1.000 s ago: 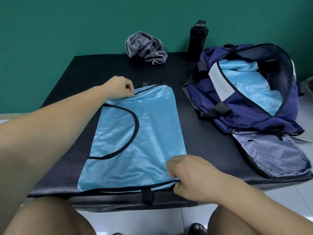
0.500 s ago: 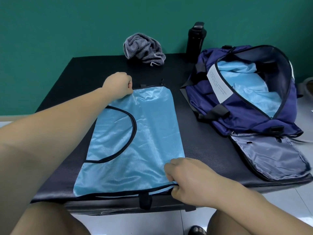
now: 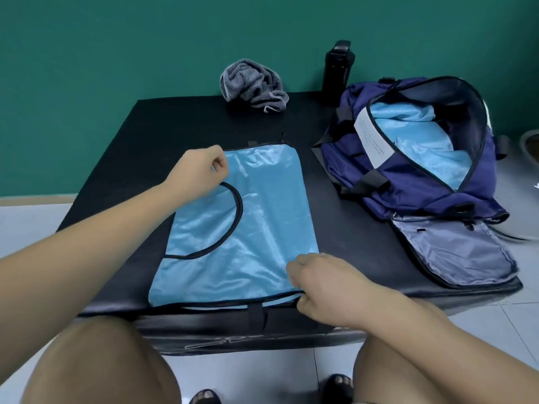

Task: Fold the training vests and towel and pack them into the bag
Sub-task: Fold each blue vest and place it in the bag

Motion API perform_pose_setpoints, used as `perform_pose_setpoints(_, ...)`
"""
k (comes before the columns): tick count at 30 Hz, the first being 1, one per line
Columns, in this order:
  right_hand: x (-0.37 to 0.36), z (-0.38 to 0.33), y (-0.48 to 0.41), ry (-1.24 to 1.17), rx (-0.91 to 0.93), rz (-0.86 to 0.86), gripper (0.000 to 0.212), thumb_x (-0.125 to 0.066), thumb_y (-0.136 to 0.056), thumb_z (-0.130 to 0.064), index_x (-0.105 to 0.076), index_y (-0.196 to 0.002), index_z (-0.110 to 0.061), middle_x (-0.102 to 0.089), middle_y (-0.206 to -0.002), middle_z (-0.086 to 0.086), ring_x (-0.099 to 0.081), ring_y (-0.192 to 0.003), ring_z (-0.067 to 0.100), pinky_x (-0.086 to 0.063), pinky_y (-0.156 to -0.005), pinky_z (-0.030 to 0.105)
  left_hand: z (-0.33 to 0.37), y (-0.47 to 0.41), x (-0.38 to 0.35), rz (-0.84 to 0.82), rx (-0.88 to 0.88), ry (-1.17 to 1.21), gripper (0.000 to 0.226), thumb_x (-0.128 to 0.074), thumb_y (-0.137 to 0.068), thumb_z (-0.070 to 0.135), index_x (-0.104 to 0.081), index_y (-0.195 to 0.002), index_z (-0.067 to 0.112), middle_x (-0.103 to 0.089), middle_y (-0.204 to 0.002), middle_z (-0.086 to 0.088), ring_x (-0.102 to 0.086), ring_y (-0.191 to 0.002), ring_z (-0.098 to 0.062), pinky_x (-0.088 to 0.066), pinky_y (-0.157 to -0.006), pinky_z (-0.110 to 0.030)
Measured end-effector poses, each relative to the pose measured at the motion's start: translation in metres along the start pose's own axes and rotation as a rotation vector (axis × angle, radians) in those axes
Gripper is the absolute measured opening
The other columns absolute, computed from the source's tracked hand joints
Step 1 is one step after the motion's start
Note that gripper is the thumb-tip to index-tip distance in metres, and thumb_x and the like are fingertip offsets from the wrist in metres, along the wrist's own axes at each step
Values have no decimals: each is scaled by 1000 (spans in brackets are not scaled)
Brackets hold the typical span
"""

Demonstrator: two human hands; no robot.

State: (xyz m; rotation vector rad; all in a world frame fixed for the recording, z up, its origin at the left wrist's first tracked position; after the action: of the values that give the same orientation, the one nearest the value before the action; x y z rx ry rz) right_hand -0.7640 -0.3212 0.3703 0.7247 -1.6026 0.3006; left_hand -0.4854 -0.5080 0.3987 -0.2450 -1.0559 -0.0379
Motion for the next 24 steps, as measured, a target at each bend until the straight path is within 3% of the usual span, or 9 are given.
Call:
perform_pose_setpoints(4,-4,-4,7,17,-6,65,15,-54,-88,-19,-50,-102,-17,-54,-100,2,-46,-85,25,-30,-73,32,13,76,7,-111,-92,-7,12,-68,-90,19,-67,-85,29,-70,-79,10,-66,-73,-10,-58,-74,-36)
perform_pose_setpoints(8,-5,-6,9,55,-28,84,15,-54,-90,-20,-51,-104,-16,-55,-102,3,-45,-85,25,-30,-74,33,23,143,13,-210,-150,-5,12,-68,-89,24,-65,-85,35,-68,-83,14,-66,-77,-10,-57,-71,-36)
perform_pose_setpoints(12,-8,-6,9,52,-31,89,15,-54,-88,-20,-51,-103,-15,-56,-100,3,-51,-87,28,-40,-77,36,27,196,10,-293,-268,-75,7,-65,-89,38,-58,-90,39,-62,-91,19,-61,-86,-4,-53,-72,-31)
perform_pose_setpoints(14,-9,-6,10,67,-28,91,15,-54,-88,-21,-50,-102,-16,-55,-98,3,-53,-87,29,-44,-79,38,22,211,6,-286,-329,-150,14,-65,-89,50,-57,-95,40,-57,-93,19,-56,-89,-3,-52,-73,-30)
perform_pose_setpoints(18,-13,-7,14,80,-41,143,11,-55,-87,-18,-52,-98,-16,-54,-93,2,-52,-82,27,-49,-78,40,6,228,0,-234,-371,-292,37,-65,-83,67,-55,-101,37,-50,-95,18,-49,-87,-8,-46,-72,-28)
perform_pose_setpoints(24,-28,-8,27,201,0,313,17,-62,-71,-9,-50,-82,-15,-43,-73,1,-38,-62,25,-45,-59,41,-16,230,1,-256,-339,-324,36,-76,-84,58,-54,-101,35,-50,-96,16,-53,-86,-13,-49,-72,-35)
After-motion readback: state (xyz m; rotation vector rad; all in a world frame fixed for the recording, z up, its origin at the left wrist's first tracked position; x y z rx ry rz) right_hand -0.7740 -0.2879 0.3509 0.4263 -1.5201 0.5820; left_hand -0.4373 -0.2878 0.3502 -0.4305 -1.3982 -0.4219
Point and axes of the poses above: each hand's wrist, its own y-axis away from the middle knuckle, its own x-axis out of the back of the hand, z = x × y, the point moved 2 cm from there along -y, towards the middle knuckle
